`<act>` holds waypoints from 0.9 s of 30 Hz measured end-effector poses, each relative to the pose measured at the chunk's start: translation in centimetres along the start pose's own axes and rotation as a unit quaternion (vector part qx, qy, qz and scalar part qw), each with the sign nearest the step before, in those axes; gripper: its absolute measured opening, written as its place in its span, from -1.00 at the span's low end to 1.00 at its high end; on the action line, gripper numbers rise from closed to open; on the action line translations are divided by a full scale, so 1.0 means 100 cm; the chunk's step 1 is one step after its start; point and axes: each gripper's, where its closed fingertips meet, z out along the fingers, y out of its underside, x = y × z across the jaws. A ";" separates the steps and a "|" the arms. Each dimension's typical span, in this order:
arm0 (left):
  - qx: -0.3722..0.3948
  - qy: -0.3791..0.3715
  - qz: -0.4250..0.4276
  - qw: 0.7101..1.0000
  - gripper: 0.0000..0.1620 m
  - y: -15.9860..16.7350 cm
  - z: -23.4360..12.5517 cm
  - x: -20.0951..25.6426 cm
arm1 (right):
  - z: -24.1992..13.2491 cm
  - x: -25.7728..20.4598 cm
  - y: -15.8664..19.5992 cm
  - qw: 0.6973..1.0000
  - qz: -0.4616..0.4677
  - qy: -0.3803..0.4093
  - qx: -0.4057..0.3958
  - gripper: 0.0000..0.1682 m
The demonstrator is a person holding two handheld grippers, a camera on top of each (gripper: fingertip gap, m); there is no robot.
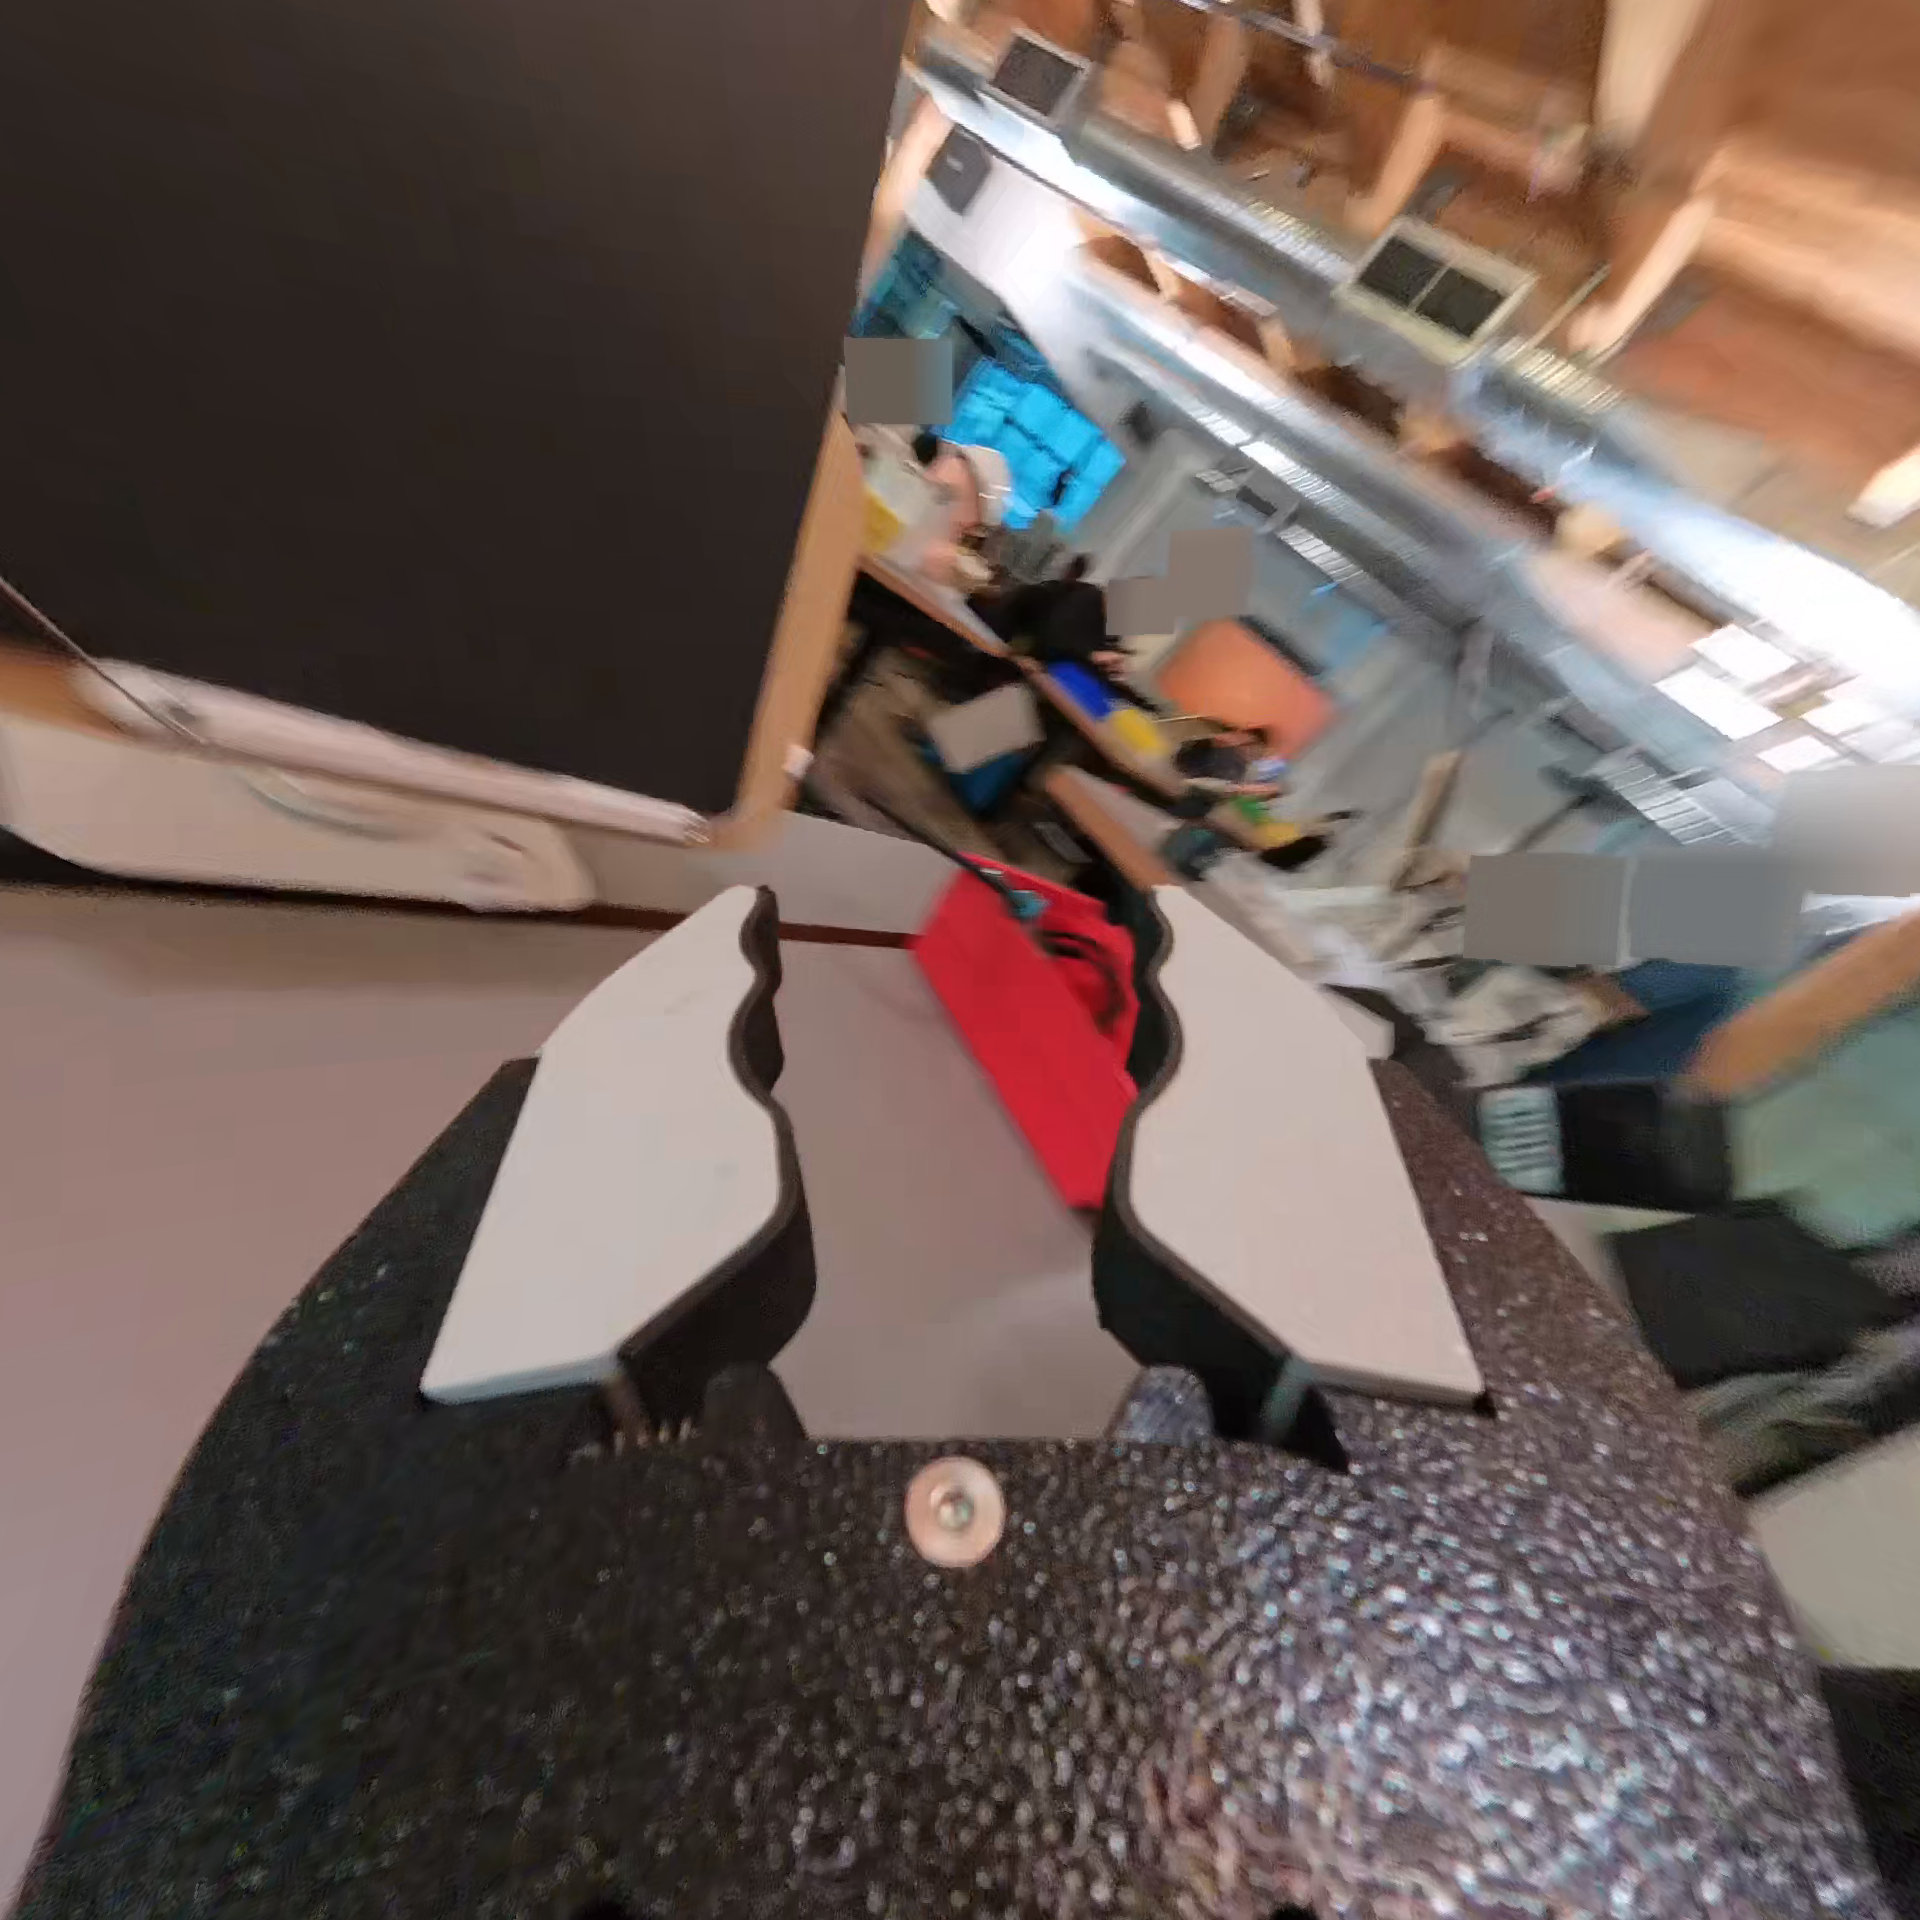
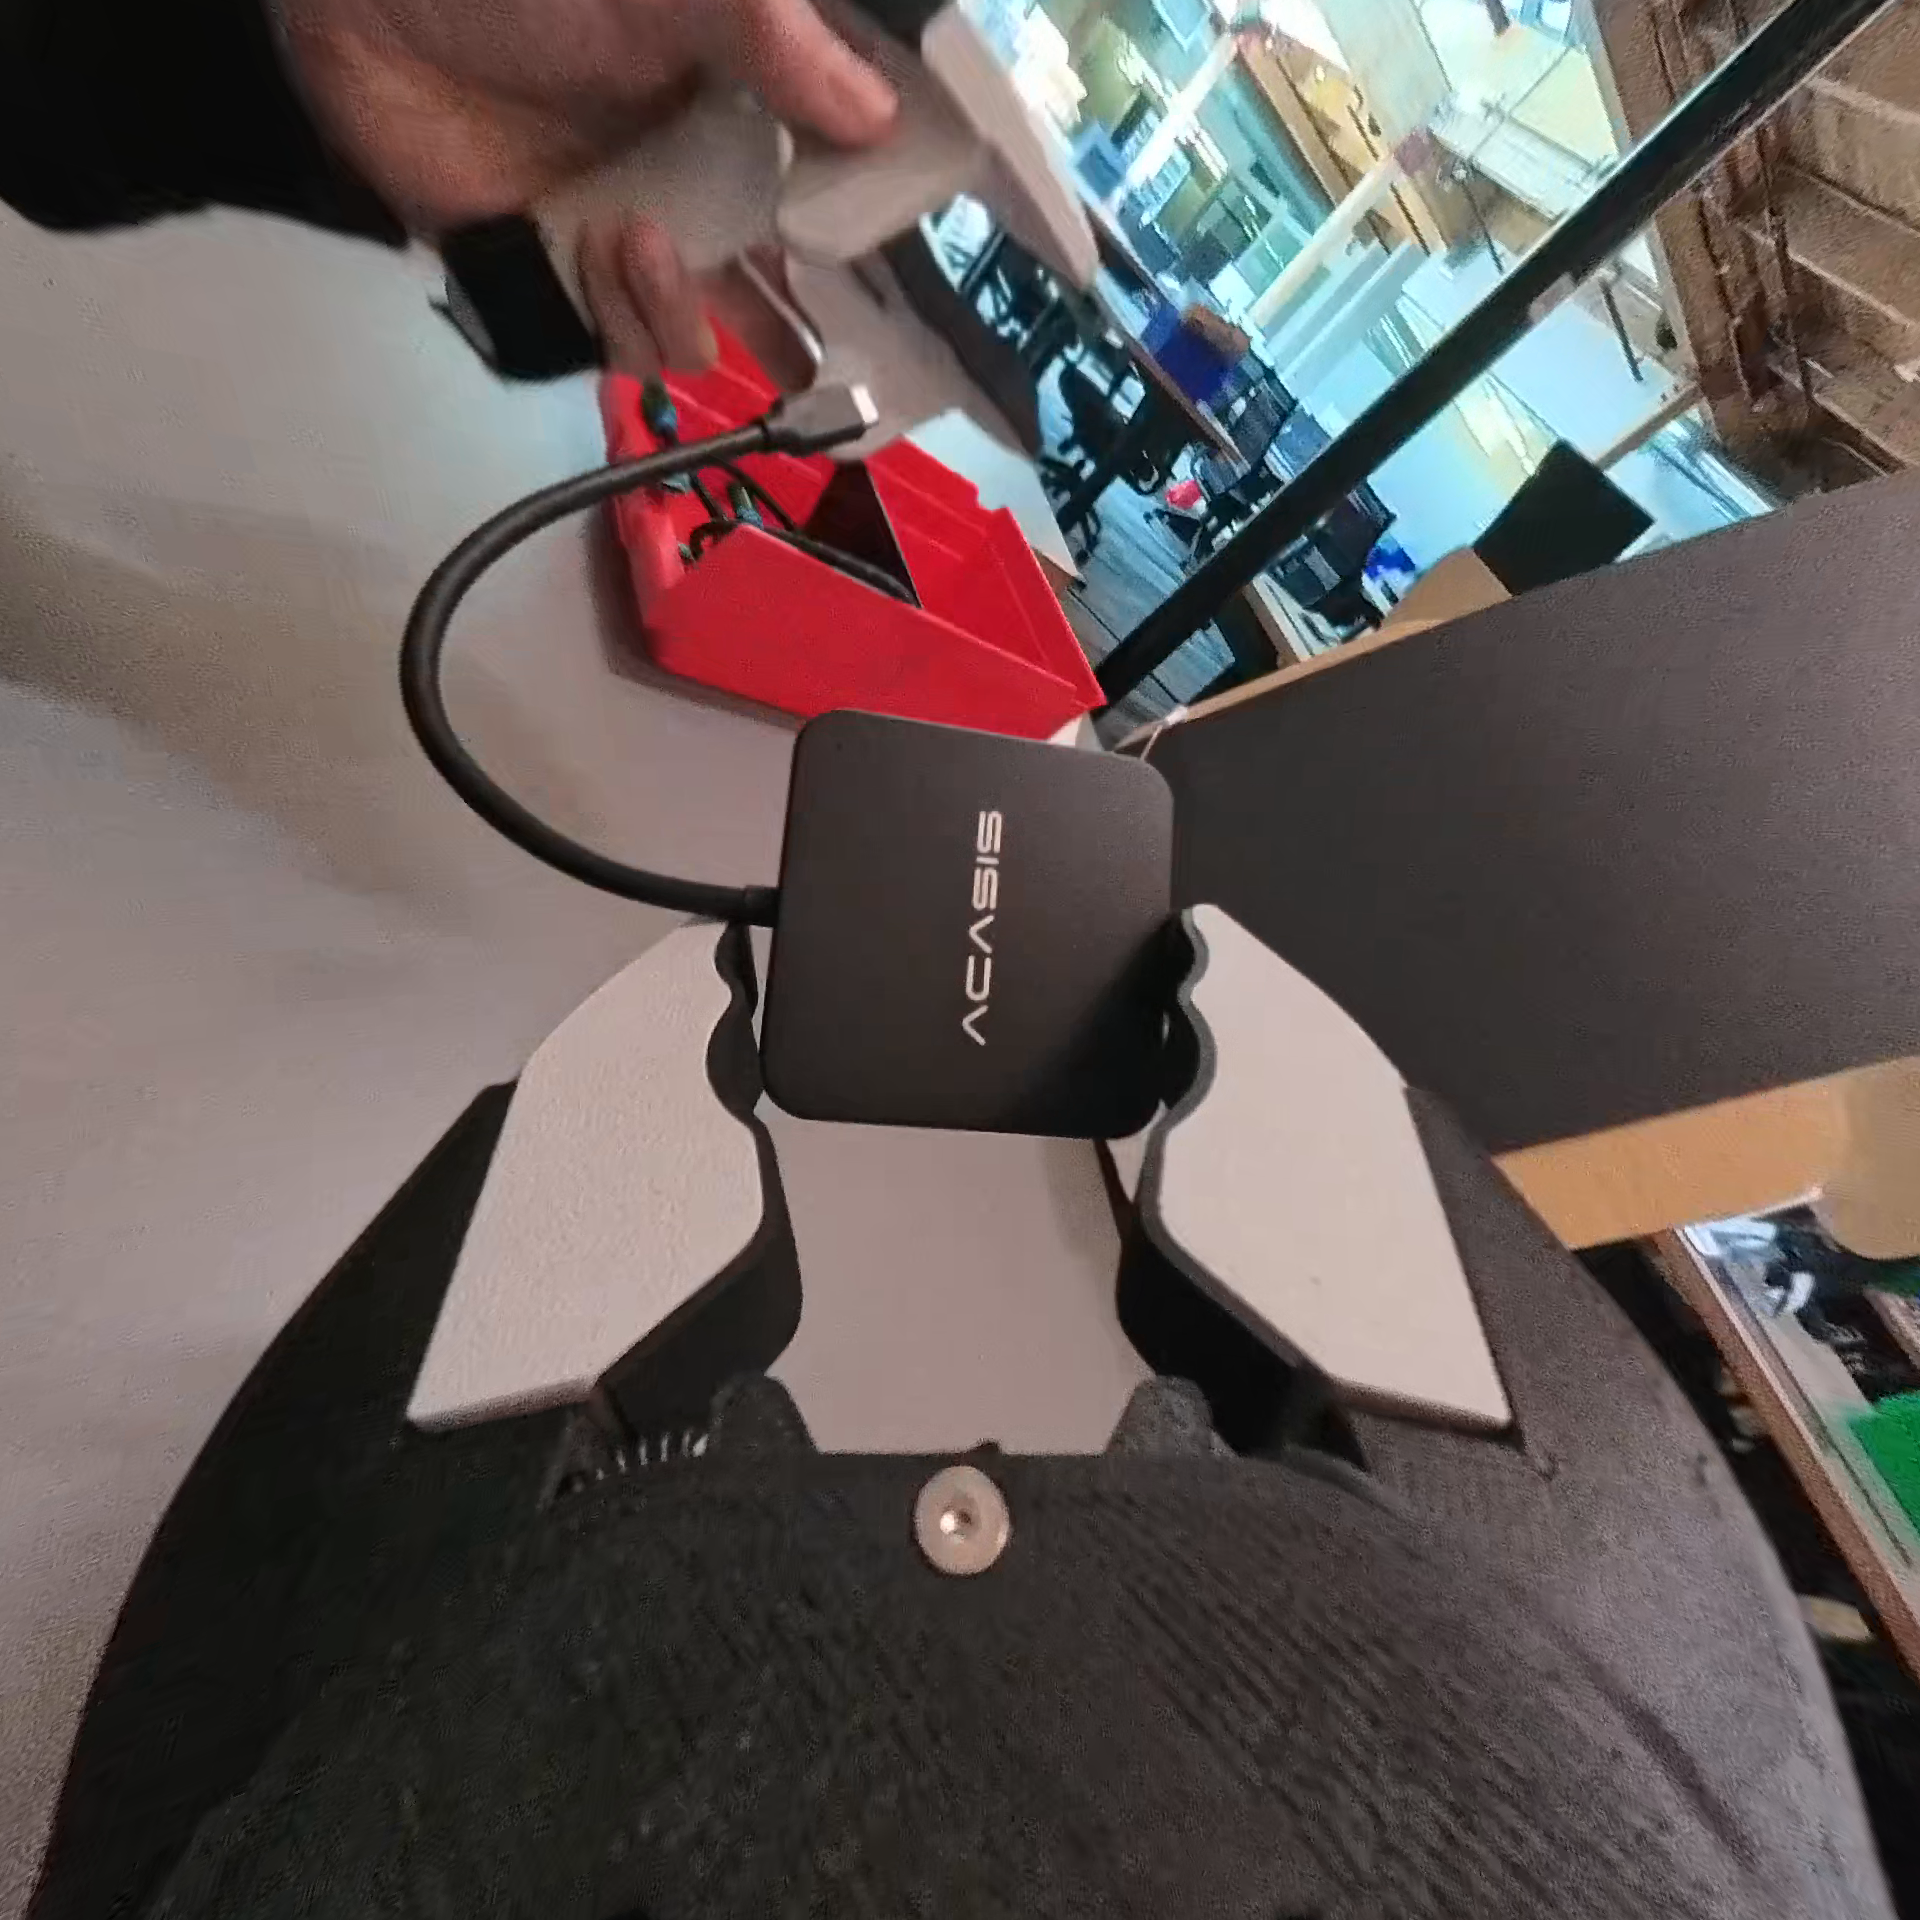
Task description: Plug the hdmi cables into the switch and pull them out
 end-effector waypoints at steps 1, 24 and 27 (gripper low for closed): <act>-0.005 -0.030 0.055 0.998 -0.27 -0.003 -0.004 0.003 | 0.001 0.001 0.002 1.000 -0.006 0.005 -0.010 -0.09; -0.261 0.103 0.354 0.892 -0.83 0.106 0.039 0.045 | 0.006 -0.012 -0.013 1.000 0.020 0.002 0.014 -0.02; -0.195 0.133 0.521 0.820 -0.83 0.089 0.033 0.056 | -0.003 -0.004 -0.018 0.984 0.159 -0.027 0.077 0.00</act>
